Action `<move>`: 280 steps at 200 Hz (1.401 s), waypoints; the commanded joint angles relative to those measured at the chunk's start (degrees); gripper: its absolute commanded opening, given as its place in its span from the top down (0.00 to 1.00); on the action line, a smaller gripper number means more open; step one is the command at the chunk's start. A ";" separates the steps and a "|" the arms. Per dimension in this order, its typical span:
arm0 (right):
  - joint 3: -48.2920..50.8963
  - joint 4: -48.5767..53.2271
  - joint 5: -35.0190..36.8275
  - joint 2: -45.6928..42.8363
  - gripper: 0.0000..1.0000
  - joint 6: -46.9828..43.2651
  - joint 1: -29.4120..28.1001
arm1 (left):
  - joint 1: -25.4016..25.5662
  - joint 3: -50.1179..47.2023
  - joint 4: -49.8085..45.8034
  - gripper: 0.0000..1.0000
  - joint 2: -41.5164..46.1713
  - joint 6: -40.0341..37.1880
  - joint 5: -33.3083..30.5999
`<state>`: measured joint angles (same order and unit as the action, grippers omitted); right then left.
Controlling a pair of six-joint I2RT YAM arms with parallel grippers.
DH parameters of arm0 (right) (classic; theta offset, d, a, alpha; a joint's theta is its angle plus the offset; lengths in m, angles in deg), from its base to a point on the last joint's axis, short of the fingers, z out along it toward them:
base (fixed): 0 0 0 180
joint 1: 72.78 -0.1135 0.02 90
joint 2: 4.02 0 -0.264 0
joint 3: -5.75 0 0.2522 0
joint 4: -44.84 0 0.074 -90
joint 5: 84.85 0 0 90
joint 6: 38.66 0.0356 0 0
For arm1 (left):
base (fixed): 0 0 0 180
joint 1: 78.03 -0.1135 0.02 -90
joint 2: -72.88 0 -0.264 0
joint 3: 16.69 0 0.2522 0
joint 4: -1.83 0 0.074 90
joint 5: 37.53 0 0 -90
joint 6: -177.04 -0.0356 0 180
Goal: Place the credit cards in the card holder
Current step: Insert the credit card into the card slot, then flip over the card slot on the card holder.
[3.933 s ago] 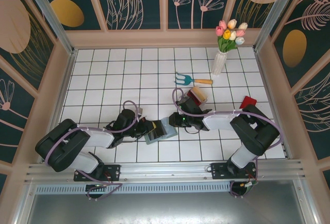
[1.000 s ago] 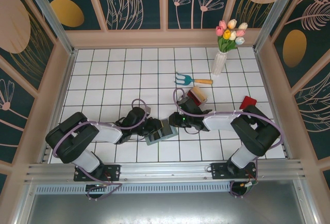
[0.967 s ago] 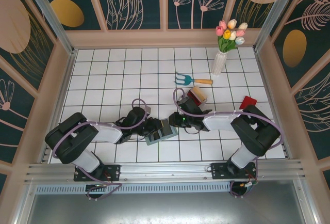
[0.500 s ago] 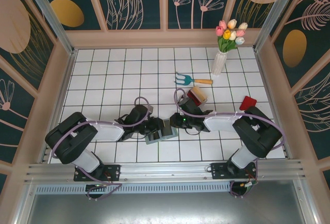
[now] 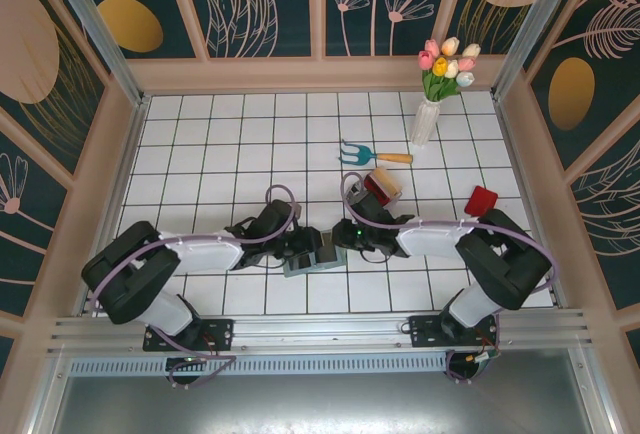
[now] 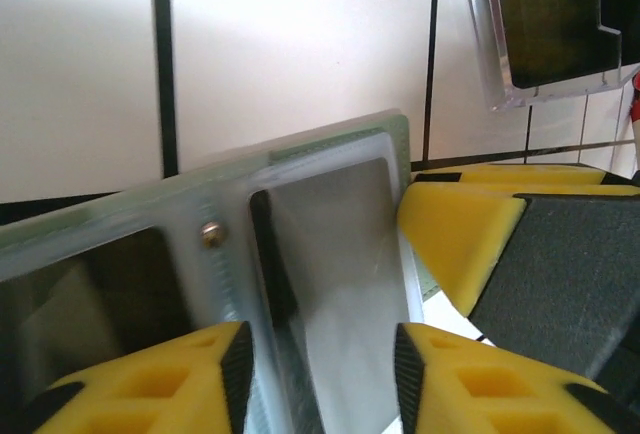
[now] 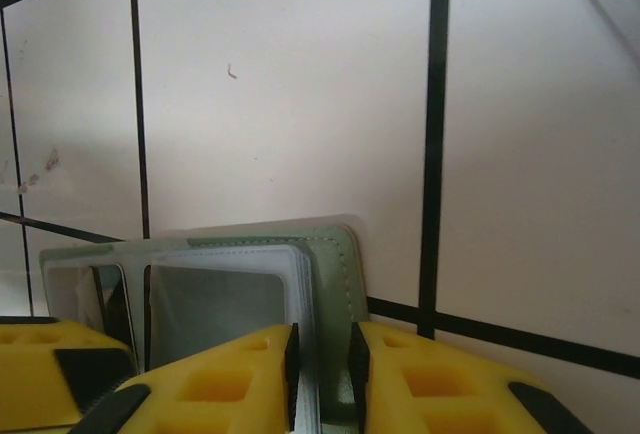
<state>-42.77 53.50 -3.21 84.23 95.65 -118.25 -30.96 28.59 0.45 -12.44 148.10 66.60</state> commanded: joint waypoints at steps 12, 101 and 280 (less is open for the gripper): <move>2.00 7.91 4.05 -1.85 0.71 1.36 -0.14 | 0.21 -1.40 -8.44 0.49 8.77 -2.05 -6.26; -2.73 13.88 8.75 -12.07 0.59 -1.07 -0.47 | -6.93 -8.61 -7.70 0.35 15.60 -2.18 -5.10; 0.60 8.28 2.29 2.82 0.82 -0.34 -3.40 | -7.26 -6.26 2.30 0.41 2.31 -3.30 4.13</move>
<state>-44.26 56.25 -3.89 83.70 94.95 -121.53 -38.54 21.88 1.17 -7.57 145.70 67.87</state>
